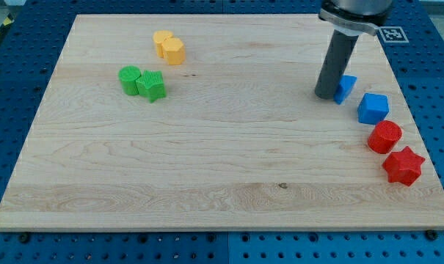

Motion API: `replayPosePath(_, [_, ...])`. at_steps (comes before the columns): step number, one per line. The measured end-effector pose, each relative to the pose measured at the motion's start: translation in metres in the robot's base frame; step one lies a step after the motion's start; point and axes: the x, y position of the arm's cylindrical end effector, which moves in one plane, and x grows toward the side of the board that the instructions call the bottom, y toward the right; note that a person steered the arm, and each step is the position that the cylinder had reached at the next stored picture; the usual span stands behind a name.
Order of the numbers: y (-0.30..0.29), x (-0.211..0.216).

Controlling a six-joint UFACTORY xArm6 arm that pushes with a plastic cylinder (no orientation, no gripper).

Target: Move the green circle along with the green star down and slightly right

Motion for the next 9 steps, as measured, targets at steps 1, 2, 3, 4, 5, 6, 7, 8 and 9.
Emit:
replayPosePath(1, [0.014,-0.003])
replayPosePath(2, [0.017,-0.003])
replayPosePath(3, [0.010,-0.003])
replayPosePath(4, [-0.029,0.020])
replayPosePath(5, [-0.095,0.076])
replayPosePath(6, [-0.178,0.124])
replayPosePath(7, [-0.261,0.112])
replayPosePath(8, [-0.338,0.084])
replayPosePath(9, [-0.406,0.051])
